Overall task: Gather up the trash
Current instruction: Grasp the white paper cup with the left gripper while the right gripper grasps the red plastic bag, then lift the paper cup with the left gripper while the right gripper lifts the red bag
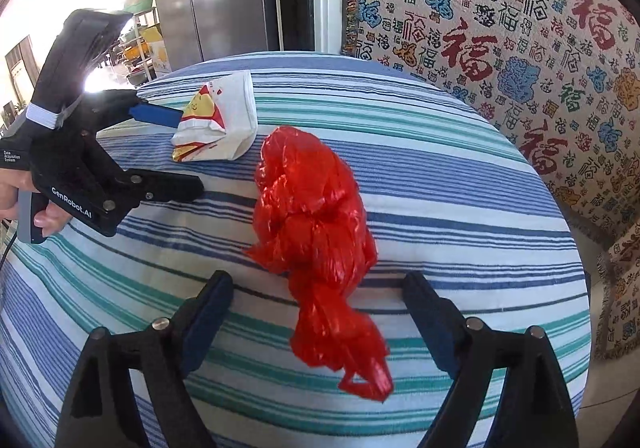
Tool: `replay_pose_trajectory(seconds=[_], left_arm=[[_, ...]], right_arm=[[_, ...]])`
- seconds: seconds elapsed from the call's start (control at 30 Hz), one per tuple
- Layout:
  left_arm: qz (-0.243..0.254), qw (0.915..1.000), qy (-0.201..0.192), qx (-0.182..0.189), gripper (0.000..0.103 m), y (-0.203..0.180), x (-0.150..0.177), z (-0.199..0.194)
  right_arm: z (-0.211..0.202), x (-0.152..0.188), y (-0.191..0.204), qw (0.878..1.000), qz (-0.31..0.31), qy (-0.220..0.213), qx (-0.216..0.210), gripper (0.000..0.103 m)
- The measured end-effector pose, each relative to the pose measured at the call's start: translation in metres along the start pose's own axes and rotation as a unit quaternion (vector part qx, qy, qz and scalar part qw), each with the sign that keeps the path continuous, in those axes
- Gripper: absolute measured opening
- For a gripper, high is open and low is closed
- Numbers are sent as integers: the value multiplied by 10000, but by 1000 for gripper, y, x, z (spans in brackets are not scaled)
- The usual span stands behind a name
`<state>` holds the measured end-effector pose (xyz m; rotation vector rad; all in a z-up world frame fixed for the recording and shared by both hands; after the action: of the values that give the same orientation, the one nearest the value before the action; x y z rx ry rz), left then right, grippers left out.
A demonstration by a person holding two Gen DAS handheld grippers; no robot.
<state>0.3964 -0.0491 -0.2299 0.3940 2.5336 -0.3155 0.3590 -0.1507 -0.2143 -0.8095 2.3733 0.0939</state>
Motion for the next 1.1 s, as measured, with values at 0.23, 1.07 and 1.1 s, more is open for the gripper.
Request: replay_pose_trajectory(seconds=[0.23,1.07,1.1], left_arm=[[246,9995,54,174,103,-5,-16,14],[-406,9978,-441,-277,42,-55,67,-53],[-542,9973,-426,-252,42,-56,74,-58]], right_arm=[[11,-12,-6,9999,61,1,105,91],[-59,71,-8,9991,269,259,187,45],[-63,76,-5,9991,268,263,196,45]])
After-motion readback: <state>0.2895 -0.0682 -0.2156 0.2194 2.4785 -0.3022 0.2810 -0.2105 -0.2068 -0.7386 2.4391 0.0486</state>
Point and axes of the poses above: each gripper's, at about its wrist camera, not at the fingertips, and z roughly the way its jaws point, y to its left, x to its underside, the point moved 6 cm from there along z, roughly the way its jaws point, and after that the axes turned 14 degrees about -z, right-handed, at the moved point
